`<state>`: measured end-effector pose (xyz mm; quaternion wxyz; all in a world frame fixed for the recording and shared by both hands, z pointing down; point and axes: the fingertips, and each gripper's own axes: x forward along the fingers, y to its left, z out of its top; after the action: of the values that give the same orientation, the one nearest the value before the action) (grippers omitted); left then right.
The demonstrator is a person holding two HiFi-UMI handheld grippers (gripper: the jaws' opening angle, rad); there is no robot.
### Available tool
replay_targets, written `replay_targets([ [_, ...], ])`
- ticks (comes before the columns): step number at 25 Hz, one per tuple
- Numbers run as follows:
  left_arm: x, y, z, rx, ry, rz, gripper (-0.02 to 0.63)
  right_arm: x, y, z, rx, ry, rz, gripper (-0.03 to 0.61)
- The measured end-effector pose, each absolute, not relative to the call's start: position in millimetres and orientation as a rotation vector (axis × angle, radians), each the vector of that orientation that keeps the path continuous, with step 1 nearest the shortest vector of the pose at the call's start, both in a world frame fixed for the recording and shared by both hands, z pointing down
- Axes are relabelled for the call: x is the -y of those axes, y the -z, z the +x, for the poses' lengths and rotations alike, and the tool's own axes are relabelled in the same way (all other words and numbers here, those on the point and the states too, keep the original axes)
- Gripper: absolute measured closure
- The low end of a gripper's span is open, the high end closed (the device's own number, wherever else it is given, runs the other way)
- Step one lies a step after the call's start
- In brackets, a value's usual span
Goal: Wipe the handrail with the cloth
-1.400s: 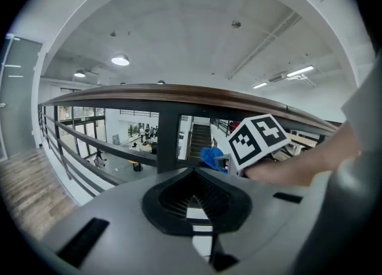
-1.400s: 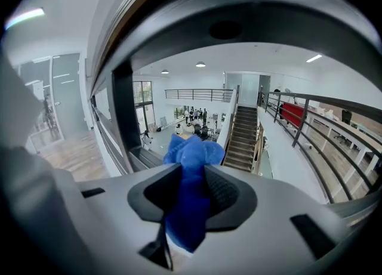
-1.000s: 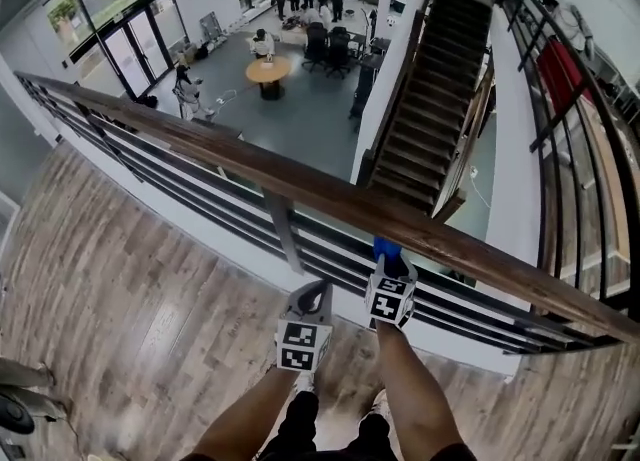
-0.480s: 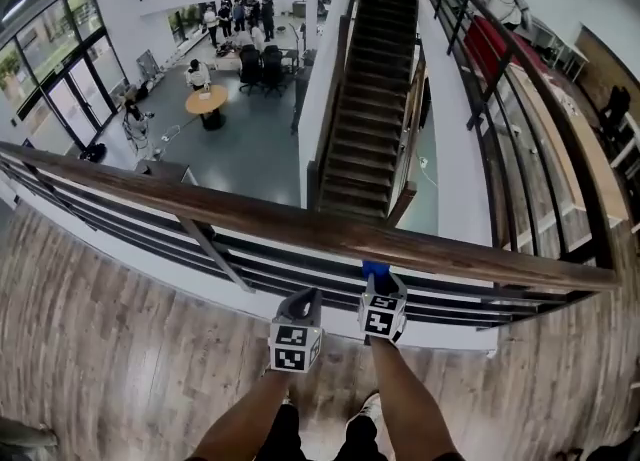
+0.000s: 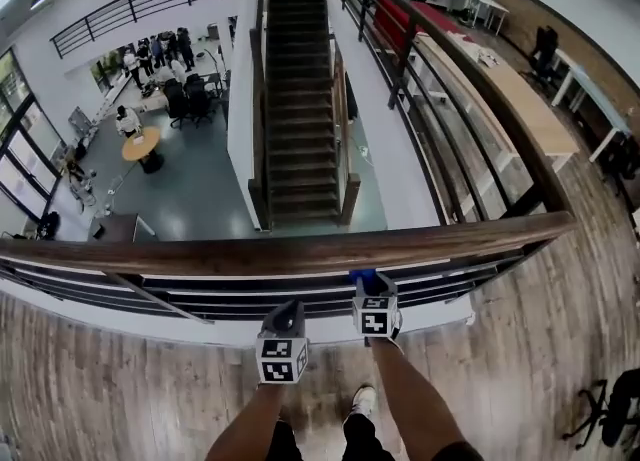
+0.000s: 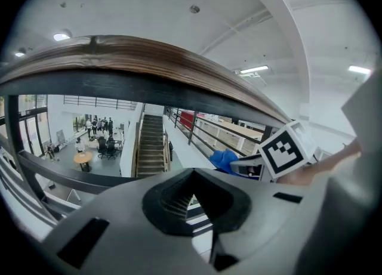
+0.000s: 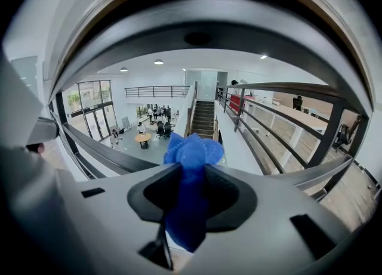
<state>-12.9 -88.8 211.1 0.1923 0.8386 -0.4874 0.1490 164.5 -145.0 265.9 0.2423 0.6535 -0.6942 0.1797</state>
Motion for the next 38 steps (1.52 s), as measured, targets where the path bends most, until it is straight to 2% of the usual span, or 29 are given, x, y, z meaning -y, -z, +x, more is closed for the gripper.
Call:
replay_targets([
  [15, 118, -242, 177, 1.208, -0.450, 2.415, 0.615, 131, -276, 414, 1.707, -0.562, 1.964, 0.454],
  [22, 123, -225, 258, 1.151, -0.499, 2.456, 0.615, 127, -258, 541, 1.620, -0.585, 2.019, 0.454],
  [28, 114, -225, 291, 1.124, -0.528, 2.487, 0.615, 124, -259, 620, 1.554, -0.585, 2.017, 0.454],
  [34, 107, -226, 293, 1.156, -0.524, 2.474, 0.615, 117, -262, 702, 1.481, -0.632, 2.078, 0.454],
  [38, 103, -228, 280, 1.185, -0.503, 2.452, 0.615, 115, -261, 718, 1.488, -0.634, 2.087, 0.454],
])
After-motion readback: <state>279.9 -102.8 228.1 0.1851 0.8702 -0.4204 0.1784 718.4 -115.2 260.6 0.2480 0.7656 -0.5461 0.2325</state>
